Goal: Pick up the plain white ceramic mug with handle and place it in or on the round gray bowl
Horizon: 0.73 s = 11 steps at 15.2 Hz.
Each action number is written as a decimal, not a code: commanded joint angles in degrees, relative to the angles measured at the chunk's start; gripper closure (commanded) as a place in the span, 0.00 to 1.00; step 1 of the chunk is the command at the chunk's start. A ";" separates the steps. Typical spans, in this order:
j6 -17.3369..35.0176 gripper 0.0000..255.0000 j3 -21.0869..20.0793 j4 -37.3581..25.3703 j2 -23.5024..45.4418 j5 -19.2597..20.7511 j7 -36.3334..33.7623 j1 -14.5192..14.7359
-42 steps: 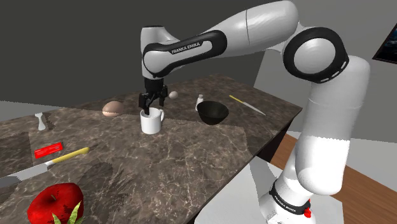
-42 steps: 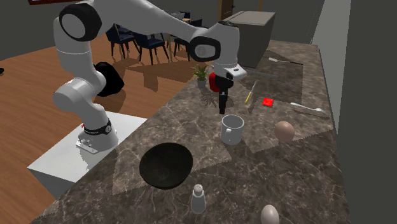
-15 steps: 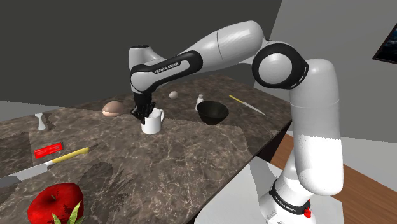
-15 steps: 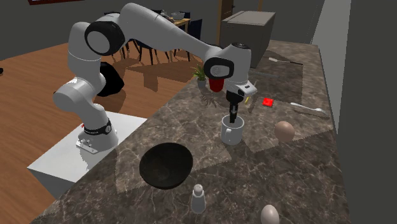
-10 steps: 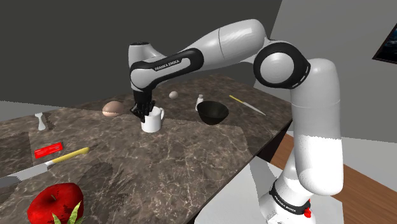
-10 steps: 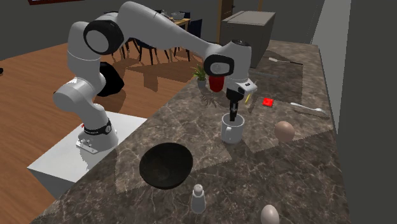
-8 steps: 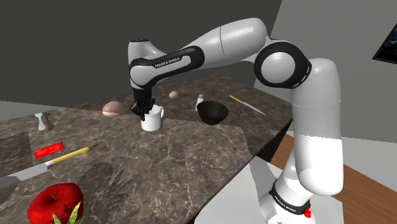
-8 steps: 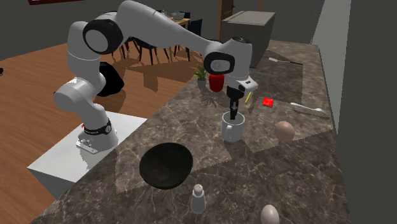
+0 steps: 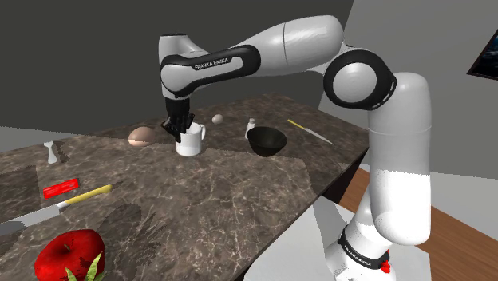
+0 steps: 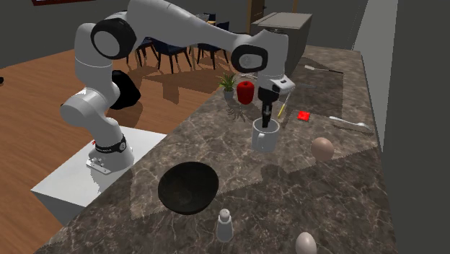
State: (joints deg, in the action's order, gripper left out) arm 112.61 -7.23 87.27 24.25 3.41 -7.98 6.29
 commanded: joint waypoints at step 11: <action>-8.84 1.00 -0.14 -7.58 -1.27 -0.25 0.23 0.14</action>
State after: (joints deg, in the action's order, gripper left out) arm 104.46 -7.35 80.13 23.24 3.18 -7.75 6.41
